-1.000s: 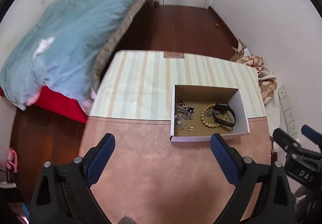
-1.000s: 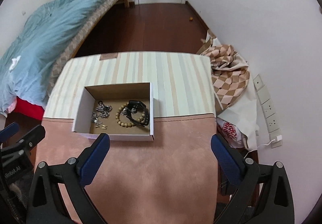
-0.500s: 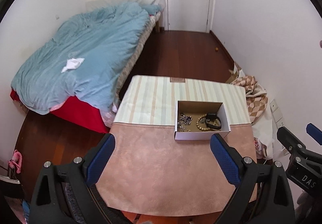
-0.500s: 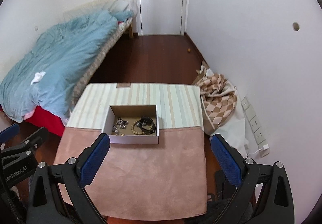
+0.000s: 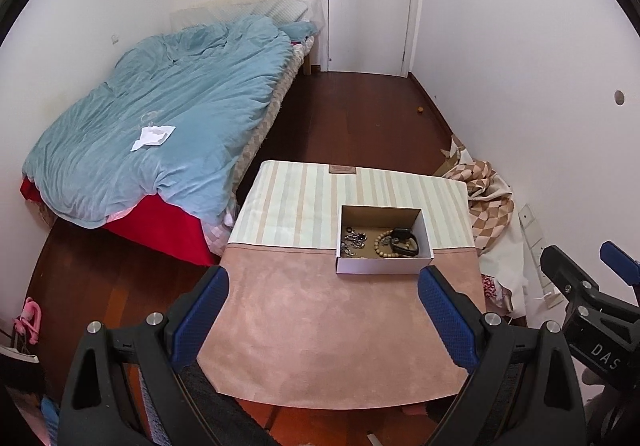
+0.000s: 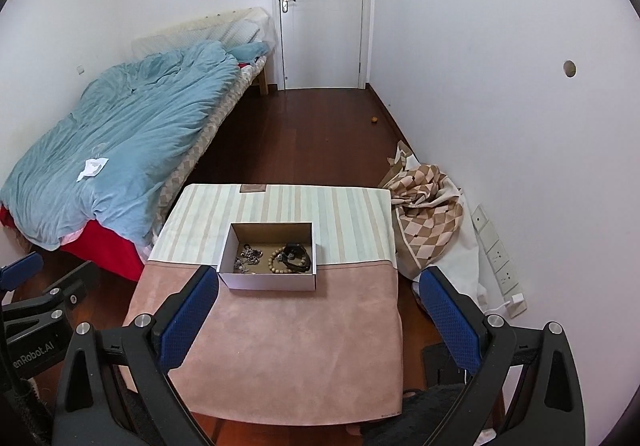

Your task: Organize jewelry

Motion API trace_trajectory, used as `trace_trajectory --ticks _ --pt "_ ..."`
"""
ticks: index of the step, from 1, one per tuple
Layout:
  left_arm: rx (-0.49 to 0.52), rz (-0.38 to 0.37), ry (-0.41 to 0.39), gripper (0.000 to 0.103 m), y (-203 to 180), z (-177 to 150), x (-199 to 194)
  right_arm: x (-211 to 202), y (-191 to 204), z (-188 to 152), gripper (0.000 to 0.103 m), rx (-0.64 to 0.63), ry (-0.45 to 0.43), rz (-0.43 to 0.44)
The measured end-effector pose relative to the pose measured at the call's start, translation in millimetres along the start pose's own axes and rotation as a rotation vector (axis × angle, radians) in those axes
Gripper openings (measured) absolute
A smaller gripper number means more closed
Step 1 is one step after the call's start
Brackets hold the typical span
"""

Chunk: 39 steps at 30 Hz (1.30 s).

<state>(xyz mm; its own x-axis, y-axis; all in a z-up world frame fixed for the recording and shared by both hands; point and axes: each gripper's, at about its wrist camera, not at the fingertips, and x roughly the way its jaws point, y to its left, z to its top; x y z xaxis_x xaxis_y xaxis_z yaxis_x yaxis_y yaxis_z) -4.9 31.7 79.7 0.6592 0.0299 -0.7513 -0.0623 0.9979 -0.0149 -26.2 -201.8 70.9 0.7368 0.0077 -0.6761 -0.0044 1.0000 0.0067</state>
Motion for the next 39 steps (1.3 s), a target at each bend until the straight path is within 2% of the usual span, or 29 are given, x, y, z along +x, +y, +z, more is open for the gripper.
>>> trace_trajectory --ticks 8,23,39 --pt "0.006 0.009 0.040 0.096 -10.2 16.2 17.1 16.2 -5.4 15.7 0.102 0.003 0.017 -0.028" --pt "0.003 0.043 0.145 0.096 -16.3 34.0 76.9 67.1 -8.7 33.3 0.103 -0.005 0.094 -0.053" --pt "0.011 0.041 0.156 0.096 -19.4 34.3 81.8 77.0 -8.5 33.7 0.103 -0.012 0.111 -0.058"
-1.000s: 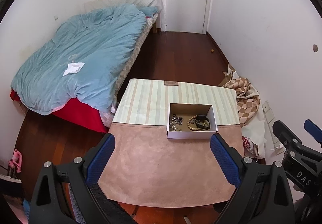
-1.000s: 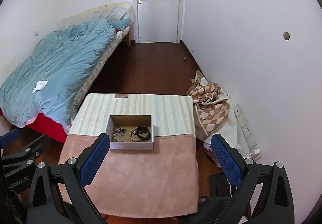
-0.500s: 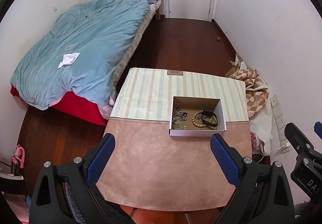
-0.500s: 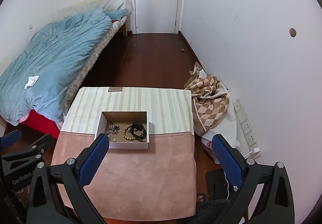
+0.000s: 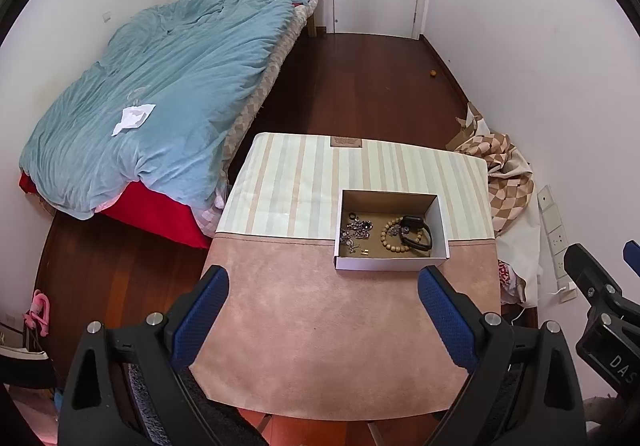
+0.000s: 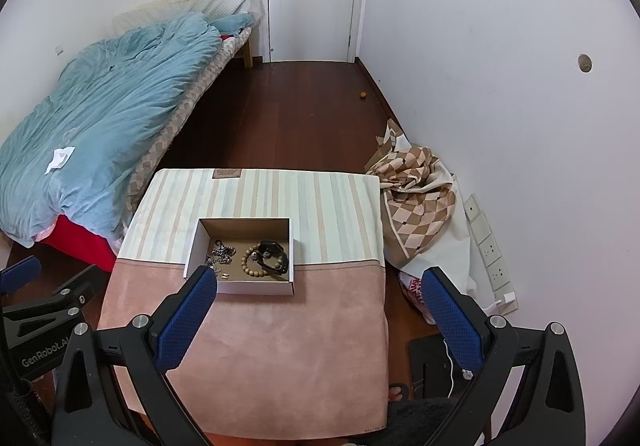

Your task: Organize jewelry

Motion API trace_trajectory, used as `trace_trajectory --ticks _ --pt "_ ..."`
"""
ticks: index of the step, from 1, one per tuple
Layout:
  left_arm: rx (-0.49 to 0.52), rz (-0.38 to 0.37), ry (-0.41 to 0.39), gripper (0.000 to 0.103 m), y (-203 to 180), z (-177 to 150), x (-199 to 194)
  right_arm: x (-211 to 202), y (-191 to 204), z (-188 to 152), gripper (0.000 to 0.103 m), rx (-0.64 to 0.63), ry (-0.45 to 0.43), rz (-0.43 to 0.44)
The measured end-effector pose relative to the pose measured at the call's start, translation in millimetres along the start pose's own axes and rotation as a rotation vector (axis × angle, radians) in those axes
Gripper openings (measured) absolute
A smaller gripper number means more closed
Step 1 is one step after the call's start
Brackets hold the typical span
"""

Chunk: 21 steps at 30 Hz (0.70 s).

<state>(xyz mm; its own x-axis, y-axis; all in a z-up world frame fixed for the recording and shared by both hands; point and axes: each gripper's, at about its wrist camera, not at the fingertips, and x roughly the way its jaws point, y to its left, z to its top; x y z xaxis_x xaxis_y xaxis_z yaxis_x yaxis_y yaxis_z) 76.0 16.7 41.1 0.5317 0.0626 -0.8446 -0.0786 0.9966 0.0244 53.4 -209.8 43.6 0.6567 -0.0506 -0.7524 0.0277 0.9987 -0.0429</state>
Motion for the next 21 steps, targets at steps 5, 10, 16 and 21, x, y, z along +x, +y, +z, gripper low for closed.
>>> trace_trajectory --ticks 5,10,16,21 --pt "0.001 0.004 0.003 0.097 -1.2 0.3 0.5 -1.6 1.6 -1.9 0.103 -0.004 0.002 0.004" --pt "0.005 0.000 0.000 0.097 0.0 0.4 -0.5 -2.8 2.3 -2.5 0.103 -0.003 0.001 0.012" --pt "0.006 -0.001 0.001 0.097 0.4 0.4 -0.5 -4.0 1.6 -4.1 0.103 -0.002 0.005 0.016" --pt "0.002 -0.023 0.014 0.097 0.7 0.1 -1.1 -4.0 1.3 -4.1 0.103 -0.002 0.004 0.019"
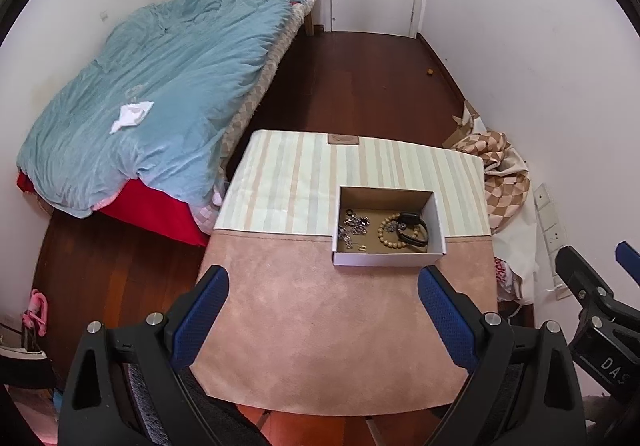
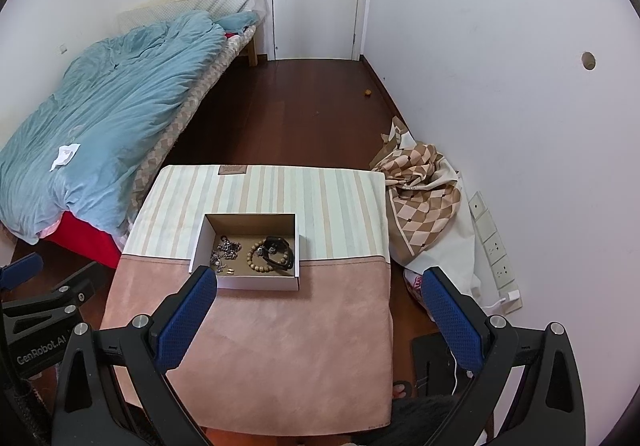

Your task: Organize jewelry

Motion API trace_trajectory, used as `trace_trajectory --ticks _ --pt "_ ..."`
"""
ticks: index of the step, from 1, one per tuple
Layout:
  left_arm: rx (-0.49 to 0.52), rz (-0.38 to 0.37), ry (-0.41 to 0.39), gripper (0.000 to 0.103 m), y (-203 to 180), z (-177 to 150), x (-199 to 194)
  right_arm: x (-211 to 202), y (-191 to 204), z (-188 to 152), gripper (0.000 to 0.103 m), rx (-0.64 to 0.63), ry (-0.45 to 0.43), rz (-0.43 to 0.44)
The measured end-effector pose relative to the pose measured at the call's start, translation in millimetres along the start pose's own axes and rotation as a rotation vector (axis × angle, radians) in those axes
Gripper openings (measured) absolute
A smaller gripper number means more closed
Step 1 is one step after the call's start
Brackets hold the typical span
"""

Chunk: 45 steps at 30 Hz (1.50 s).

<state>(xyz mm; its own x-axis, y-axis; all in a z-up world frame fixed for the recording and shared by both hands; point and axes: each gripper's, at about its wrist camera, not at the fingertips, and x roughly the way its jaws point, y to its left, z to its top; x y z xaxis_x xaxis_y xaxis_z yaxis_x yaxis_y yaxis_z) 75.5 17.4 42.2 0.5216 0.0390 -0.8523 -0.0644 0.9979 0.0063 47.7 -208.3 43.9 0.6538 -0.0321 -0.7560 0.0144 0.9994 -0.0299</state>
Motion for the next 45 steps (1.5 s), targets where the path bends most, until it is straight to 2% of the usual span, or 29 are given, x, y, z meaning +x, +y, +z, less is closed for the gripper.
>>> trace_trajectory --ticks 10,45 --pt "0.010 0.005 -0.026 0.097 -1.0 0.1 -12.4 -3.5 2.8 -3.1 0.103 0.001 -0.008 0.008" --pt "0.019 0.000 -0.025 0.097 1.2 -0.1 -16.0 -4.8 2.0 0.1 0.103 0.001 -0.011 0.013"
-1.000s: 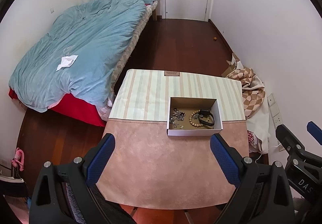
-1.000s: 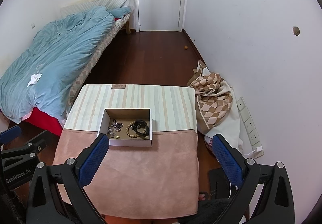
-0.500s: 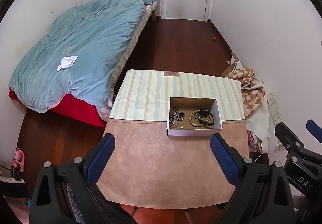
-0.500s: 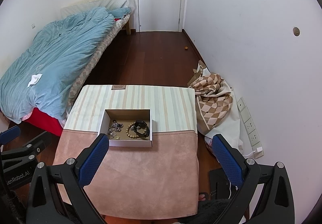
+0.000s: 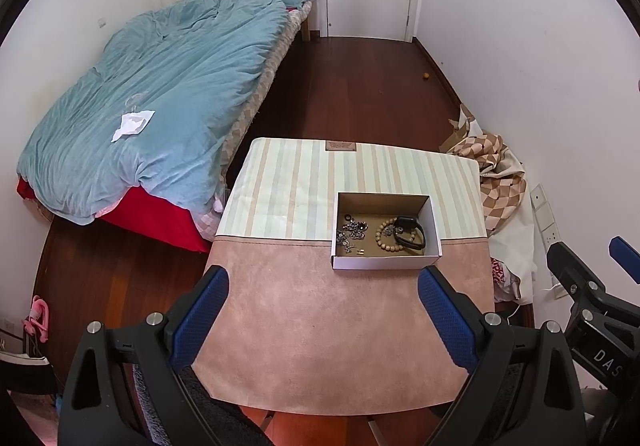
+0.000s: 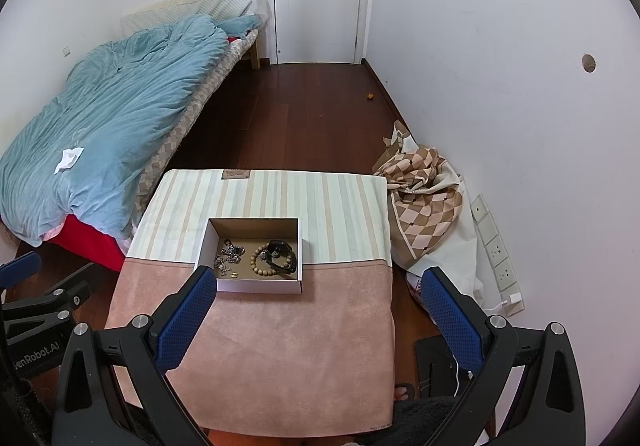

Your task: Organize jewelry

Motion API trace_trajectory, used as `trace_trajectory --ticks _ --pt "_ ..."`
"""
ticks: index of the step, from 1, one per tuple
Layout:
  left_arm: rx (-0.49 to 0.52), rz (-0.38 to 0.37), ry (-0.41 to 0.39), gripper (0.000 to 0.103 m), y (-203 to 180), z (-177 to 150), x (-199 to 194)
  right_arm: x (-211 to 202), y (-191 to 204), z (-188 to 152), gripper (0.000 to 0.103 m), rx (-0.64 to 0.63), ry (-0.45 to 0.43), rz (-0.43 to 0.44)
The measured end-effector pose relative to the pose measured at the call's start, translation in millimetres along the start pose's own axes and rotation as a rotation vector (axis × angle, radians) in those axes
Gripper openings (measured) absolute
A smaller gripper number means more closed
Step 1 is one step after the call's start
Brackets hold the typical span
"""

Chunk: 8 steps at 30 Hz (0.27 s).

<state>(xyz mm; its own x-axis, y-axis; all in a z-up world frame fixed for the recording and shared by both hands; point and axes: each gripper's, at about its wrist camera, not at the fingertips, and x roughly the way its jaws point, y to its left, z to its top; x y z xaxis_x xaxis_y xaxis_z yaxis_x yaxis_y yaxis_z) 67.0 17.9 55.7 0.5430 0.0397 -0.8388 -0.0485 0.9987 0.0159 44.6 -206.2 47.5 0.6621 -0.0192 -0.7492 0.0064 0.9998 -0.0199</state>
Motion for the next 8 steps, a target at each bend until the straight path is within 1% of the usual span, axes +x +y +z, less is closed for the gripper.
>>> trace_trajectory --ticks 6,8 --pt "0.000 0.003 -0.012 0.097 -0.2 0.2 -1.2 0.2 -1.5 0.5 0.103 -0.002 0.003 0.000" --pt "0.001 -0.007 -0.009 0.097 -0.7 1.0 -0.6 0.0 -1.5 0.7 0.103 -0.001 0.003 -0.002"
